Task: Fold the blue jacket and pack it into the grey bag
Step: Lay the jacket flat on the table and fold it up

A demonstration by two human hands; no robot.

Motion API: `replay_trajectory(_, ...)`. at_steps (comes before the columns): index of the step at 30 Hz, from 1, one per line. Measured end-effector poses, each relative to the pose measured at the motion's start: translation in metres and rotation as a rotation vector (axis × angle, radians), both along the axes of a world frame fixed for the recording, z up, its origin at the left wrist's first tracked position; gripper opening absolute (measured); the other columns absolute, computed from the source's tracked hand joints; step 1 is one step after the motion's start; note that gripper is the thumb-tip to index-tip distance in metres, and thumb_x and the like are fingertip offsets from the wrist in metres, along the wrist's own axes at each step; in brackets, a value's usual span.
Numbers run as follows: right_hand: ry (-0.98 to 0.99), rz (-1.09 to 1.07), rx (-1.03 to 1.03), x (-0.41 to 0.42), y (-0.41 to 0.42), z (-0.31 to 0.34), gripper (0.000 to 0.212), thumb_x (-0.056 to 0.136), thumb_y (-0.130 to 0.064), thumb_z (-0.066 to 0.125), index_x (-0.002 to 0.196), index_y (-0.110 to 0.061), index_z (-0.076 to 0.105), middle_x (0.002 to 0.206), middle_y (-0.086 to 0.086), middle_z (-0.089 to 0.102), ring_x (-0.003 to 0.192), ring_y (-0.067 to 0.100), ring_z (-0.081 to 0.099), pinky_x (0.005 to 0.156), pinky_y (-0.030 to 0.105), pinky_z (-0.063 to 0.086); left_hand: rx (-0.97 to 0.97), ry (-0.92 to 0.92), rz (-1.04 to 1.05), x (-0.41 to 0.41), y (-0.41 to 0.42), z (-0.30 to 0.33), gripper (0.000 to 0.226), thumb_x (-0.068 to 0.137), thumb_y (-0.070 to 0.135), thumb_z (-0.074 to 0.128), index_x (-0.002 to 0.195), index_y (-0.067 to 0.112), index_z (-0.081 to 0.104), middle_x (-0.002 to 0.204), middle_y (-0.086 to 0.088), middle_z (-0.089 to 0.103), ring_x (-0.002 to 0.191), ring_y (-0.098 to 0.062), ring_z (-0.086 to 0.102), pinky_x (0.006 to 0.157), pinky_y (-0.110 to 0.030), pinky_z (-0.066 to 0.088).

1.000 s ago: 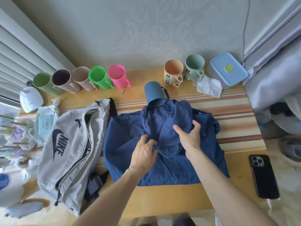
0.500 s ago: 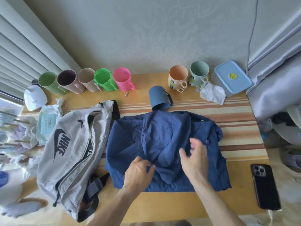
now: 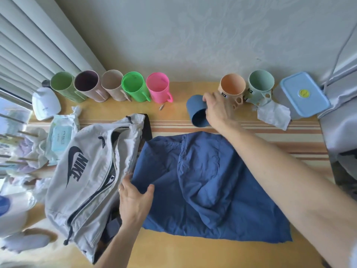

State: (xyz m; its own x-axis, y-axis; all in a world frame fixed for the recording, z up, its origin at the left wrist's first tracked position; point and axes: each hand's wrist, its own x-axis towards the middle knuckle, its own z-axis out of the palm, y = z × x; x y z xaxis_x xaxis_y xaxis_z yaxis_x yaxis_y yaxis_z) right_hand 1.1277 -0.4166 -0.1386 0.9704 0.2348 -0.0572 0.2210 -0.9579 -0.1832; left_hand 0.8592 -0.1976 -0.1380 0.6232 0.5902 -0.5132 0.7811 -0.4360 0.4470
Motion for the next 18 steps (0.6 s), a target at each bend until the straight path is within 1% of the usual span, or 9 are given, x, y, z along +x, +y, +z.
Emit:
replay_trajectory(2,-0.023,0.005,-0.028,0.030,0.007,0.012,0.022,0.090,0.000,0.057,0.111,-0.006,0.061,0.111,0.017,0.062,0.092,0.040,0.064,0.067,0.041,0.046,-0.080,0.077,-0.005,-0.002,0.004,-0.002,0.062,0.083,0.032,0.072,0.135,0.013,0.044,0.132,-0.010,0.055,0.120,-0.034,0.054,0.095,-0.047,0.048)
replay_trajectory(3,-0.025,-0.009,-0.040,0.045,0.011,0.017,0.021,0.091,0.001,0.056,0.110,-0.005,0.063,0.111,0.018,0.063,0.095,0.040,0.064,0.071,0.042,0.049,-0.122,0.110,0.005,-0.002,0.006,-0.003,0.059,0.083,0.031,0.071,0.133,0.013,0.045,0.129,-0.010,0.057,0.117,-0.035,0.056,0.092,-0.045,0.048)
replay_trajectory(6,0.002,-0.088,-0.078,0.077,0.025,0.026,0.031,0.087,0.007,0.054,0.114,-0.003,0.064,0.112,0.022,0.066,0.101,0.042,0.064,0.080,0.043,0.051,-0.239,0.167,0.102,0.002,0.008,-0.002,0.058,0.076,0.033,0.070,0.126,0.014,0.049,0.119,-0.009,0.063,0.108,-0.035,0.059,0.090,-0.047,0.050)
replay_trajectory(8,0.035,-0.120,-0.087,0.086,0.032,0.026,0.033,0.087,0.008,0.053,0.116,-0.002,0.063,0.112,0.023,0.066,0.102,0.042,0.064,0.081,0.043,0.052,-0.263,0.174,0.135,0.007,0.012,0.000,0.045,0.071,0.034,0.068,0.111,0.018,0.054,0.108,-0.005,0.066,0.098,-0.032,0.062,0.089,-0.050,0.052)
replay_trajectory(9,0.051,-0.129,-0.088,0.087,0.034,0.026,0.033,0.087,0.008,0.053,0.117,-0.002,0.063,0.113,0.023,0.065,0.102,0.041,0.064,0.081,0.043,0.052,-0.278,0.178,0.144,0.009,0.014,0.002,0.036,0.073,0.031,0.069,0.104,0.020,0.054,0.103,-0.003,0.066,0.094,-0.030,0.062,0.087,-0.050,0.053)
replay_trajectory(11,0.074,-0.143,-0.081,0.089,0.035,0.025,0.033,0.087,0.007,0.055,0.119,-0.002,0.063,0.115,0.022,0.065,0.105,0.041,0.063,0.082,0.043,0.051,-0.313,0.171,0.148,0.011,0.017,0.004,0.025,0.076,0.028,0.070,0.097,0.024,0.056,0.100,0.000,0.067,0.092,-0.027,0.063,0.087,-0.050,0.054)
replay_trajectory(13,0.078,-0.139,-0.071,0.087,0.034,0.025,0.033,0.088,0.004,0.058,0.120,-0.003,0.063,0.116,0.022,0.065,0.106,0.042,0.063,0.081,0.042,0.051,-0.284,0.139,0.099,0.012,0.021,0.006,0.018,0.078,0.027,0.069,0.093,0.028,0.060,0.095,0.002,0.070,0.090,-0.024,0.065,0.084,-0.047,0.055)
replay_trajectory(16,0.063,-0.117,-0.044,0.081,0.031,0.026,0.032,0.091,0.000,0.059,0.122,-0.004,0.062,0.118,0.022,0.065,0.107,0.042,0.063,0.082,0.041,0.050,-0.178,0.059,0.018,0.010,0.024,0.008,0.009,0.084,0.024,0.069,0.093,0.026,0.066,0.086,0.003,0.072,0.081,-0.019,0.067,0.074,-0.042,0.057)
replay_trajectory(18,0.055,-0.112,-0.018,0.076,0.029,0.028,0.031,0.092,-0.003,0.059,0.123,-0.005,0.060,0.119,0.022,0.065,0.108,0.042,0.063,0.082,0.041,0.049,-0.099,0.012,-0.005,0.008,0.025,0.008,0.007,0.086,0.027,0.070,0.092,0.025,0.068,0.081,0.005,0.073,0.079,-0.017,0.068,0.074,-0.042,0.058)
